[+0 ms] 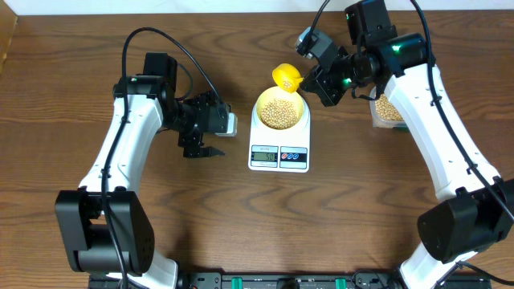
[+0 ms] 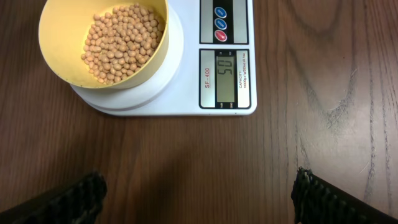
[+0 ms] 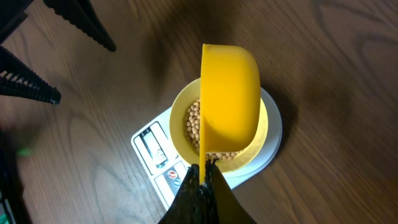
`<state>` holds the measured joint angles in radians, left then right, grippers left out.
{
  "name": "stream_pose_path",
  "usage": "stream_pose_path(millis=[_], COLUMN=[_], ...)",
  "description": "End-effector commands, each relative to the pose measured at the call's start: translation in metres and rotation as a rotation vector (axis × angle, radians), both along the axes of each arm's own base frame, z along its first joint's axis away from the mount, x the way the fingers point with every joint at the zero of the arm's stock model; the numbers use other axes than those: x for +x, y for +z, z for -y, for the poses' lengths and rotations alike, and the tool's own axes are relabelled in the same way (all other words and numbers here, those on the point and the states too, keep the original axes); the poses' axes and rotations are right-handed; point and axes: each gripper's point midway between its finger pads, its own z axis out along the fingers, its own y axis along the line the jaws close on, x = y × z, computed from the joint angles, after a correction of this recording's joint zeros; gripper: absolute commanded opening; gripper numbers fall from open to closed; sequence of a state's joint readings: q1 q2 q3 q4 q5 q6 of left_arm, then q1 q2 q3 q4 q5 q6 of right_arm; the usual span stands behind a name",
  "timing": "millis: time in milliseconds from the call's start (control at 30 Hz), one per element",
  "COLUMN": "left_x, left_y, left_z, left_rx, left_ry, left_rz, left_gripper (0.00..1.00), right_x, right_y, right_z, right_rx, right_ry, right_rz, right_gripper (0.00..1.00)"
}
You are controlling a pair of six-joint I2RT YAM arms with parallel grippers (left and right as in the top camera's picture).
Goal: Scoop item into bowl and weigh 50g on scale
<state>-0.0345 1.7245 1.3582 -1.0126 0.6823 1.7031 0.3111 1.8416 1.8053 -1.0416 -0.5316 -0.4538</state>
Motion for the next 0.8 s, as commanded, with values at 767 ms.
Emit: stream_pose_path(millis=[767], left_x=[-0.0008], left_y=[0.0018], left_z=[0.0030], left_rx=[-0.015], left_ry=[-0.015], left_rz=[0.006], left_gripper=[0.98], right_x=[0.0021], right_y=[0.0109], right_z=[-0.0030], right_rx=[0.002], right_ry=[0.088], right_rz=[0.093], right_gripper=[0.01])
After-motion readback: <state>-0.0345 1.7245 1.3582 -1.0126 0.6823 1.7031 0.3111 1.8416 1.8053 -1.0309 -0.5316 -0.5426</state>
